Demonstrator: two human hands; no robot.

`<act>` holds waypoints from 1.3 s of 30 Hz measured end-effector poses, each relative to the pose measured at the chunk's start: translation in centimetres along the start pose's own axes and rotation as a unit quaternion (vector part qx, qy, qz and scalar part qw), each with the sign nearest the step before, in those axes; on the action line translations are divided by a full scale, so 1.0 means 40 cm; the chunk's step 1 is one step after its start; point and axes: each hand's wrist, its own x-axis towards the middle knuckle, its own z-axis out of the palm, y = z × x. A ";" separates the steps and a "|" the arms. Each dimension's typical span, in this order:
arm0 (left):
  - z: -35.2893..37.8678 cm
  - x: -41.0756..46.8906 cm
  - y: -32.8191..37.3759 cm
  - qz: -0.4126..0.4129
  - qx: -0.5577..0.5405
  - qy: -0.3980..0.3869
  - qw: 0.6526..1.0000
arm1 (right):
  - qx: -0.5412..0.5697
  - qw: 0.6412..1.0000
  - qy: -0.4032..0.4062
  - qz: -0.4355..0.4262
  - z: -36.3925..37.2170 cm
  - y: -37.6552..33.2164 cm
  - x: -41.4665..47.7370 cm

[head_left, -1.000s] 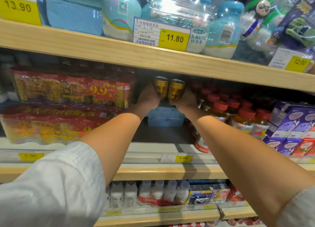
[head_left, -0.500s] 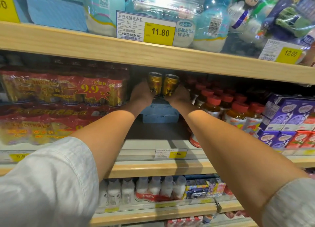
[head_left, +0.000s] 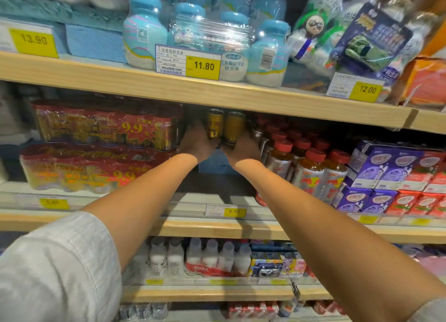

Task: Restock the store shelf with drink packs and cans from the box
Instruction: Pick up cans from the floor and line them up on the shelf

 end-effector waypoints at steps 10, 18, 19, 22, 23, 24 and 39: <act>-0.082 -0.266 0.080 -0.067 0.076 0.039 0.994 | 0.054 0.991 -0.078 -0.089 -0.138 -0.018 -0.235; -0.117 -0.502 0.163 -0.027 0.038 0.076 0.996 | 0.158 0.967 -0.133 -0.153 -0.270 0.066 -0.405; -0.112 -0.528 0.172 -0.019 0.027 0.079 0.996 | 0.169 0.964 -0.131 -0.160 -0.287 0.086 -0.423; -0.063 -0.610 0.215 -0.002 -0.006 0.065 0.998 | 0.199 0.958 -0.108 -0.178 -0.348 0.190 -0.482; -0.024 -0.637 0.240 0.009 -0.014 0.053 0.998 | 0.199 0.959 -0.090 -0.180 -0.375 0.251 -0.501; -0.005 -0.661 0.255 0.020 -0.018 0.045 0.999 | 0.196 0.960 -0.075 -0.186 -0.393 0.290 -0.515; 0.659 -0.822 0.477 0.186 -0.018 -0.331 0.925 | 0.091 0.990 0.001 0.112 -0.597 1.062 -0.741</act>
